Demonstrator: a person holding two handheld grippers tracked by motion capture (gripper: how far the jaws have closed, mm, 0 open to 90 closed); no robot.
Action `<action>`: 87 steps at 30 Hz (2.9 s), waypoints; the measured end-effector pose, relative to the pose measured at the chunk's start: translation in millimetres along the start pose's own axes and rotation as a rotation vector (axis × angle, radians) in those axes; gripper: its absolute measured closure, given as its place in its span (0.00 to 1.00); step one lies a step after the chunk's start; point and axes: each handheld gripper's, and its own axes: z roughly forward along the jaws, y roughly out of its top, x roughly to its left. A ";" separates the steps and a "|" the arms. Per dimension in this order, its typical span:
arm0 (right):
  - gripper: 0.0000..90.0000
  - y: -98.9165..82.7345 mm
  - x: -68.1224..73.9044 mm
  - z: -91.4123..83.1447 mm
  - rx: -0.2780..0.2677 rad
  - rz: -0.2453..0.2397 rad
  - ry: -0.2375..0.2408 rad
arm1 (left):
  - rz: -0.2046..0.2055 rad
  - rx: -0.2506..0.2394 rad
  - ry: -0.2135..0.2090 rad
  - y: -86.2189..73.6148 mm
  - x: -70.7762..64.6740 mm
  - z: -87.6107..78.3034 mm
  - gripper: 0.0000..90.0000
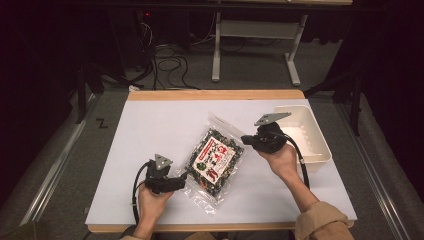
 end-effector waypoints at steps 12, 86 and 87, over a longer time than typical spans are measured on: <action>1.00 20.1 -1.6 -32.2 -0.029 -0.034 -0.036 | 0.000 -0.013 -0.006 -0.1 0.9 -1.4 0.19; 1.00 82.5 -21.8 -131.7 -0.172 -0.021 -0.140 | 0.010 0.042 -0.132 -1.5 -11.0 6.6 0.20; 1.00 82.7 -22.7 -133.8 -0.175 -0.016 -0.144 | 0.010 0.044 -0.136 -1.5 -12.3 6.9 0.20</action>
